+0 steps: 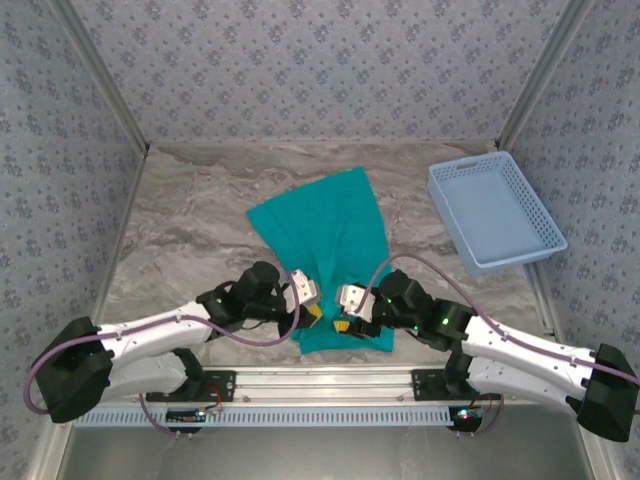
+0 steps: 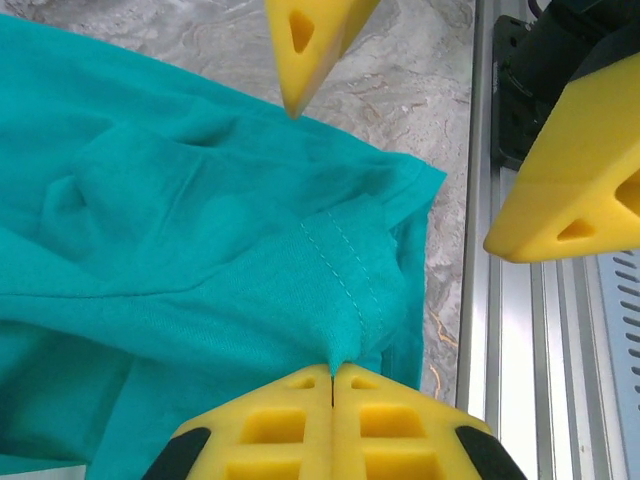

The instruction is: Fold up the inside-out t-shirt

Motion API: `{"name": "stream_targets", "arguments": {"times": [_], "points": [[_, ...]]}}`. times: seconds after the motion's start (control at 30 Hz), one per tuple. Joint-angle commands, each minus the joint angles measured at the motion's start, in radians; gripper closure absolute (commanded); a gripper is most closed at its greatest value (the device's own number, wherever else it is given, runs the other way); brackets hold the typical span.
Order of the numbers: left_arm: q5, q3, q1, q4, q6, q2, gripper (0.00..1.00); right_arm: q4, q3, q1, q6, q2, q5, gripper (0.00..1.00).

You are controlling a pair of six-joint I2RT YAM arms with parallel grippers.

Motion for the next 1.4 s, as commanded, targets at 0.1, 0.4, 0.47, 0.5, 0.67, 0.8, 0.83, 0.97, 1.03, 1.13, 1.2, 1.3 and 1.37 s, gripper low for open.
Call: {"name": "stream_targets", "arguments": {"times": [0.1,0.4,0.47,0.5,0.67,0.8,0.83,0.97,1.03,1.13,1.2,1.3,1.37], "points": [[0.055,0.037,0.008,-0.012,0.023,-0.009,1.00,0.120,-0.056,-0.005,0.072,0.070,-0.012,0.38],[0.086,0.051,0.014,-0.024,0.019,-0.010,1.00,0.281,-0.098,0.014,0.148,0.137,0.100,0.44],[0.093,0.052,0.014,-0.024,0.019,-0.010,1.00,0.289,-0.100,0.013,0.151,0.133,0.123,0.60],[0.099,0.050,0.014,-0.025,0.019,-0.009,1.00,0.287,-0.101,0.013,0.152,0.130,0.136,0.69],[0.114,0.052,0.021,-0.061,0.047,-0.016,1.00,0.224,-0.093,0.007,0.131,0.097,0.176,0.90],[0.134,0.058,0.059,-0.128,0.081,-0.024,1.00,0.122,-0.066,0.006,0.069,0.070,0.209,0.95],[0.140,0.059,0.071,-0.143,0.090,-0.026,1.00,0.104,-0.062,0.006,0.054,0.065,0.220,0.96],[0.094,0.065,0.096,-0.214,0.149,-0.003,1.00,0.039,-0.040,0.026,-0.034,0.043,0.258,1.00],[0.061,0.060,0.115,-0.208,0.155,0.026,0.98,0.017,-0.017,0.038,-0.066,0.058,0.264,1.00],[0.043,0.065,0.144,-0.157,0.120,0.080,0.80,0.008,0.042,0.057,-0.086,0.128,0.252,1.00],[0.060,0.077,0.146,-0.118,0.083,0.105,0.61,0.014,0.085,0.066,-0.072,0.190,0.292,1.00],[0.097,0.071,0.146,-0.065,0.022,0.105,0.53,0.023,0.138,0.064,-0.049,0.275,0.389,1.00],[0.101,0.047,0.145,-0.003,-0.032,0.084,0.47,0.045,0.145,0.058,-0.071,0.291,0.412,1.00]]}}
